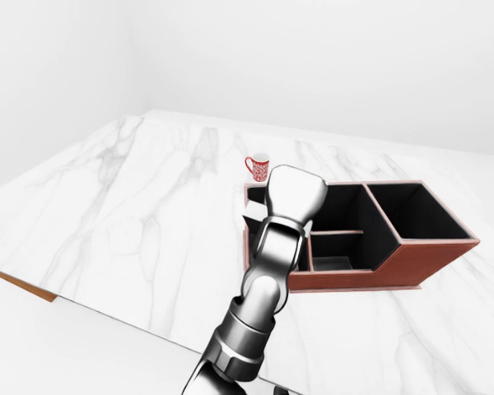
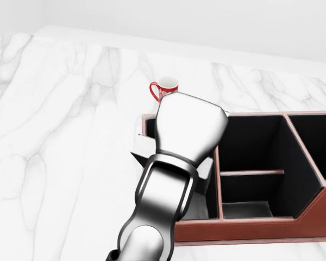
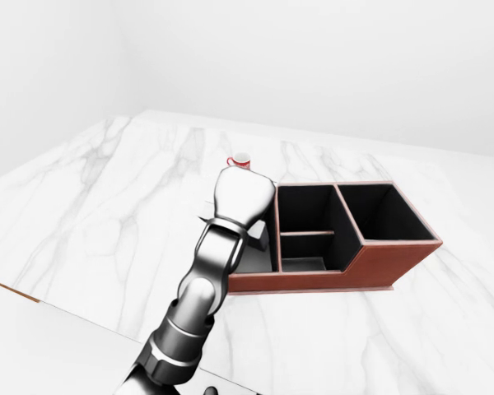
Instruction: Pick up the book and place it in the left compartment of the caddy.
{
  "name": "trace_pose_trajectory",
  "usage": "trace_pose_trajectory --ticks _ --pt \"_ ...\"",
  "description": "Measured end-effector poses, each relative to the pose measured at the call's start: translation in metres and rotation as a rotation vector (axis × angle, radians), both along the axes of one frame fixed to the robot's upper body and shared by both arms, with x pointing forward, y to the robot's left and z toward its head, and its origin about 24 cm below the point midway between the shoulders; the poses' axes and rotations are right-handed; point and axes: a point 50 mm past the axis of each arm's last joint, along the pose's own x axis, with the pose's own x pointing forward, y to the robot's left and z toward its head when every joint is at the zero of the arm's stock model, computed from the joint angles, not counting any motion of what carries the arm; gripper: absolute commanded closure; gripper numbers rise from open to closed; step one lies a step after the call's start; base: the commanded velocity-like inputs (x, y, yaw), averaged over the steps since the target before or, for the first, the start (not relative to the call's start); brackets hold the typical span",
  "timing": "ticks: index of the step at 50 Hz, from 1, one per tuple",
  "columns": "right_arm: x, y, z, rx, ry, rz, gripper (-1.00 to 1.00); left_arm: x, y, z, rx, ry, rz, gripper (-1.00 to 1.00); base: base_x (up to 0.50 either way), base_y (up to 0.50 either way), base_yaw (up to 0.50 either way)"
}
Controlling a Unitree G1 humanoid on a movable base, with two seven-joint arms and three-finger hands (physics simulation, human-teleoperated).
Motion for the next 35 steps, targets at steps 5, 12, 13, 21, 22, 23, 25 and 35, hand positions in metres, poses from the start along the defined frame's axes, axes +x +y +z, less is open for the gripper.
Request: trace_pose_trajectory --ticks 5,12,13,21,22,23,25,35 --pt "0.0 0.0 0.001 -0.002 -0.001 0.0 -1.0 0.003 -0.001 -0.004 -0.001 0.01 -0.008 1.0 0.0 0.0 0.0" --pt "0.0 0.0 0.001 -0.004 -0.002 0.0 -1.0 0.007 -0.003 -0.013 -0.011 0.032 -0.024 1.0 0.0 0.0 0.0" --pt "0.0 0.0 0.001 -0.004 -0.002 0.0 -1.0 0.008 -0.003 -0.014 -0.014 0.036 -0.026 1.0 0.0 0.0 0.0" --pt "0.0 0.0 0.0 -0.003 0.0 0.0 -1.0 0.011 -0.006 -0.023 -0.03 0.057 -0.047 1.0 0.0 0.0 0.0" --pt "0.0 0.0 0.0 -0.003 0.0 0.0 -1.0 0.011 -0.006 -0.024 -0.032 0.059 -0.049 1.0 0.0 0.0 0.0" --pt "0.0 0.0 0.0 -0.003 0.0 0.0 -1.0 0.011 -0.006 -0.024 -0.033 0.061 -0.05 1.0 0.0 0.0 0.0" --pt "0.0 0.0 0.0 -0.003 0.0 0.0 -1.0 0.012 -0.007 -0.025 -0.035 0.063 -0.053 1.0 0.0 0.0 0.0" --pt "0.001 0.0 0.0 -0.004 0.006 0.0 -1.0 0.017 -0.009 -0.038 -0.049 0.101 -0.068 1.0 0.0 0.0 0.0"
